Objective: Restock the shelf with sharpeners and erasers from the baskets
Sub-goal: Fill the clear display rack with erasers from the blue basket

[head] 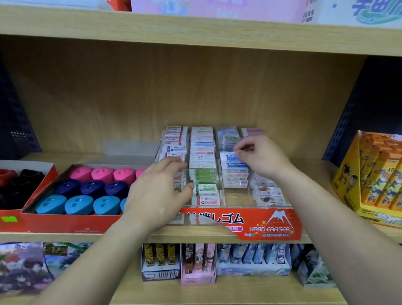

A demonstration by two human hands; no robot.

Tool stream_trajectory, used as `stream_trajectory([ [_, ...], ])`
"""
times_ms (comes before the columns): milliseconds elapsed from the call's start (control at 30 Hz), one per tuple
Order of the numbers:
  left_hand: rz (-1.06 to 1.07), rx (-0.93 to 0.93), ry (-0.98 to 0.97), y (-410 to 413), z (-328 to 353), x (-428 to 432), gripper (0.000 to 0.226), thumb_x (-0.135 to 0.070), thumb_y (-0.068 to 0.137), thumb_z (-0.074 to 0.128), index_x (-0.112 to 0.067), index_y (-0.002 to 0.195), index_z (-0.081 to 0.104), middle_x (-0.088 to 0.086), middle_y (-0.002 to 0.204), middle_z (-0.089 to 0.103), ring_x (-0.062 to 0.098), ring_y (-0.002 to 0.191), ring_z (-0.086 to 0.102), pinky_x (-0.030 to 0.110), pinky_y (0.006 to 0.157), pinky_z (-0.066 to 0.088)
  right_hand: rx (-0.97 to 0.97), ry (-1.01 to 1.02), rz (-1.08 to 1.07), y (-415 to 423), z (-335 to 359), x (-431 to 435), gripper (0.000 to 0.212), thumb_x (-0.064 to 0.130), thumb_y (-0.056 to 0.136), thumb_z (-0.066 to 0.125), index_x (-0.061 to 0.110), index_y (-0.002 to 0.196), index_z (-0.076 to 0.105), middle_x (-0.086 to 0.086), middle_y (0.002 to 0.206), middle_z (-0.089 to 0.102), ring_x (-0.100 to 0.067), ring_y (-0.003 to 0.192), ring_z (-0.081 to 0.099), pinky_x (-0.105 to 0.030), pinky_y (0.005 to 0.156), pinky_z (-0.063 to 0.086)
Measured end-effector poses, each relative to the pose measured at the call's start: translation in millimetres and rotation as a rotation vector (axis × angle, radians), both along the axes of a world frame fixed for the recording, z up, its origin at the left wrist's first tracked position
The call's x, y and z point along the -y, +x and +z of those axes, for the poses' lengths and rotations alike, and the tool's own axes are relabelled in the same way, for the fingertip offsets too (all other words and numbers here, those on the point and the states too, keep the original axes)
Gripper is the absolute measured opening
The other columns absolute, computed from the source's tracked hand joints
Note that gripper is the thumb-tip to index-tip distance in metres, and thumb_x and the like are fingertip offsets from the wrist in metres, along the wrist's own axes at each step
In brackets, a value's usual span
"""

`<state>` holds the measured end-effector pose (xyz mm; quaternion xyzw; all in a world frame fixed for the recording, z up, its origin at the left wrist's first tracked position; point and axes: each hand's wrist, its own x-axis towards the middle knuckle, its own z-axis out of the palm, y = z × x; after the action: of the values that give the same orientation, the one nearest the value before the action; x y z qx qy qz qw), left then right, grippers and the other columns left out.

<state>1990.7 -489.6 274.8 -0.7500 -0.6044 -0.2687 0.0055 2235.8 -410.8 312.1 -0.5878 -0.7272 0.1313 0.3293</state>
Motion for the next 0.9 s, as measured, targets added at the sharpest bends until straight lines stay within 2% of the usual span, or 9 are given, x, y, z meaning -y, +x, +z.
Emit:
stream_trajectory([
  [133,0.005,-0.015,0.018,-0.1,-1.9,-1.1,0.052,-0.051,0.096,0.054,-0.033,0.145,0.051,-0.015,0.154,0.045,0.013,0.138,0.044,0.036,0.104,0.047,0.107,-0.003,-0.021,-2.8,-0.3,2.7,0.015,0.024,0.097,0.063,0.027,0.098,0.078,0.016,0.096,0.069,-0.010,0.090,0.068,-0.036,0.084,0.057],
  [300,-0.046,0.075,-0.024,-2.4,8.9,9.7,0.052,-0.048,0.097,0.056,-0.030,0.146,0.050,-0.011,0.154,0.046,0.013,0.140,0.041,0.036,0.110,0.042,0.074,0.167,-0.058,-23.6,10.0,37.0,0.012,0.026,0.093,0.065,0.024,0.096,0.077,0.010,0.095,0.067,-0.013,0.092,0.064,-0.035,0.085,0.054],
  [400,-0.066,0.060,0.070,-16.0,15.1,42.9,0.051,-0.046,0.097,0.057,-0.028,0.145,0.051,-0.013,0.150,0.049,0.010,0.138,0.041,0.034,0.110,0.038,0.045,0.230,0.058,-54.0,9.4,77.8,0.014,0.036,0.093,0.066,0.028,0.100,0.076,0.015,0.099,0.062,-0.005,0.088,0.058,-0.037,0.086,0.053],
  [500,-0.084,0.142,0.145,-51.2,1.3,95.5,0.042,-0.048,0.094,0.058,-0.032,0.132,0.061,-0.024,0.132,0.054,0.000,0.126,0.046,0.021,0.103,0.036,0.078,0.176,0.193,-87.4,-4.0,120.0,0.017,0.042,0.093,0.065,0.032,0.105,0.072,0.016,0.105,0.061,-0.001,0.089,0.053,-0.034,0.088,0.051],
  [567,-0.071,0.203,0.132,-86.8,-21.1,133.9,0.032,-0.049,0.090,0.057,-0.035,0.118,0.065,-0.029,0.121,0.058,-0.005,0.114,0.052,0.017,0.094,0.039,0.108,0.141,0.271,-112.3,-20.5,147.7,0.021,0.043,0.093,0.064,0.032,0.109,0.071,0.014,0.110,0.060,-0.004,0.094,0.054,-0.036,0.090,0.050],
  [667,0.057,0.272,-0.021,-145.4,-73.5,179.4,0.011,-0.049,0.091,0.062,-0.041,0.098,0.065,-0.029,0.102,0.063,-0.006,0.097,0.060,0.028,0.077,0.050,0.135,0.095,0.402,-156.4,-55.6,181.5,0.023,0.043,0.092,0.062,0.031,0.109,0.071,0.014,0.110,0.059,-0.011,0.099,0.057,-0.037,0.088,0.049],
  [767,0.236,0.339,-0.286,-193.9,-141.2,215.2,0.024,-0.061,0.077,0.053,-0.043,0.089,0.061,-0.024,0.095,0.065,0.003,0.089,0.065,0.029,0.072,0.048,0.205,-0.006,0.538,-206.6,-105.4,202.1,0.023,0.041,0.091,0.063,0.029,0.109,0.071,0.010,0.109,0.059,-0.016,0.104,0.059,-0.036,0.087,0.050],
  [833,0.323,0.320,-0.508,-221.8,-188.7,234.4,0.033,-0.056,0.078,0.060,-0.035,0.103,0.064,-0.011,0.105,0.068,0.016,0.096,0.067,0.029,0.080,0.047,0.280,-0.114,0.602,-240.0,-145.2,208.0,0.024,0.040,0.091,0.063,0.028,0.110,0.070,0.007,0.110,0.059,-0.019,0.105,0.060,-0.036,0.085,0.050],
  [900,0.410,0.227,-0.723,-247.2,-232.7,251.5,0.042,-0.039,0.089,0.068,-0.018,0.125,0.063,0.003,0.124,0.067,0.023,0.112,0.063,0.029,0.093,0.044,0.350,-0.228,0.656,-270.1,-189.0,208.6,0.025,0.039,0.091,0.063,0.026,0.111,0.069,0.003,0.111,0.062,-0.021,0.109,0.060,-0.038,0.090,0.050],
])
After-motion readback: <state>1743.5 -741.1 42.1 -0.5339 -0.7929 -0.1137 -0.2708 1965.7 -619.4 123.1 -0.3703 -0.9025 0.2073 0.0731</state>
